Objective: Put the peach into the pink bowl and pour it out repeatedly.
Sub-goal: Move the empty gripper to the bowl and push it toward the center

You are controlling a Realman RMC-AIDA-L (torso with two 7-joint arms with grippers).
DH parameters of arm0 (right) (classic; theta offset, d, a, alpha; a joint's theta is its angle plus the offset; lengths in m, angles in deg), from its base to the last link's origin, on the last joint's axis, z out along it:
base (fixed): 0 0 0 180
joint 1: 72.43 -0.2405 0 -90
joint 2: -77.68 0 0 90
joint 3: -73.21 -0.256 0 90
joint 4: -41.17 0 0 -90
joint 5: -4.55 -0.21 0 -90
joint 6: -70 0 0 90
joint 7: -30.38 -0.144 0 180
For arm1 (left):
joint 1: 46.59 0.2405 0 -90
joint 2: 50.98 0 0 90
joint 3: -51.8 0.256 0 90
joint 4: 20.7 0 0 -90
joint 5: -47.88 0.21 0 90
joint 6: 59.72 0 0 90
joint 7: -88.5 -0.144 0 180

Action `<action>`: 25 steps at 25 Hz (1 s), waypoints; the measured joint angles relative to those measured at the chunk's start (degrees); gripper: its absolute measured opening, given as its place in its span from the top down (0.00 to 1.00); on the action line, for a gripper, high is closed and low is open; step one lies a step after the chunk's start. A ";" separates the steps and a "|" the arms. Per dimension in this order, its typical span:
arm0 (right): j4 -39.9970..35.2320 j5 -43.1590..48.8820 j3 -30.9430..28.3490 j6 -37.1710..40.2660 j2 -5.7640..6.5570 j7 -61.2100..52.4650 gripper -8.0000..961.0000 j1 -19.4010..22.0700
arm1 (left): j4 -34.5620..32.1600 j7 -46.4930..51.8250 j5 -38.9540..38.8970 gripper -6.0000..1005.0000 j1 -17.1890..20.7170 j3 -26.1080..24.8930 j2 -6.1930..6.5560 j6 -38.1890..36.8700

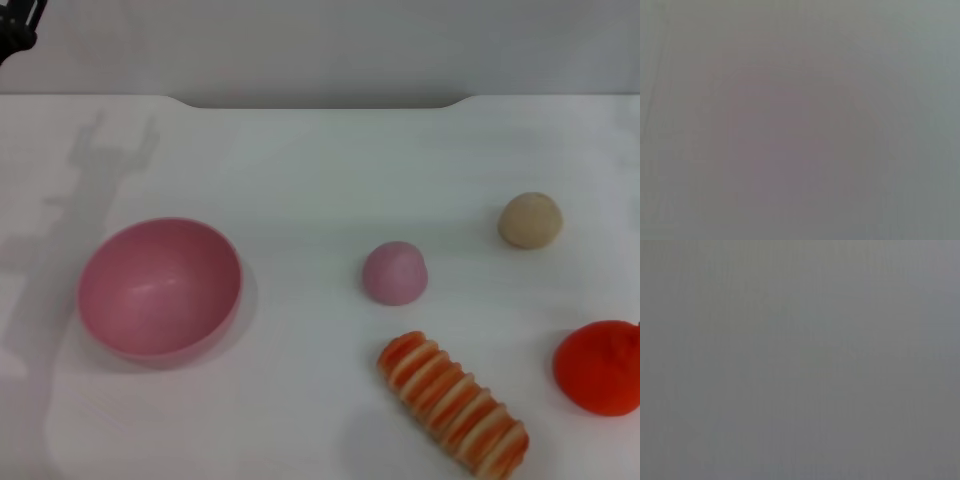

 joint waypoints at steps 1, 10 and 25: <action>0.02 0.00 0.00 0.00 0.00 0.00 0.51 -0.03 | 0.00 0.00 0.00 0.27 0.00 0.00 0.00 0.00; 0.94 0.00 -0.01 0.00 0.00 -1.42 0.51 -0.46 | -13.92 29.33 16.45 0.27 2.39 1.03 4.48 12.50; 0.62 0.01 0.00 0.00 0.20 -1.62 0.51 -0.93 | -29.26 89.20 71.69 0.27 0.67 -12.81 15.05 1.62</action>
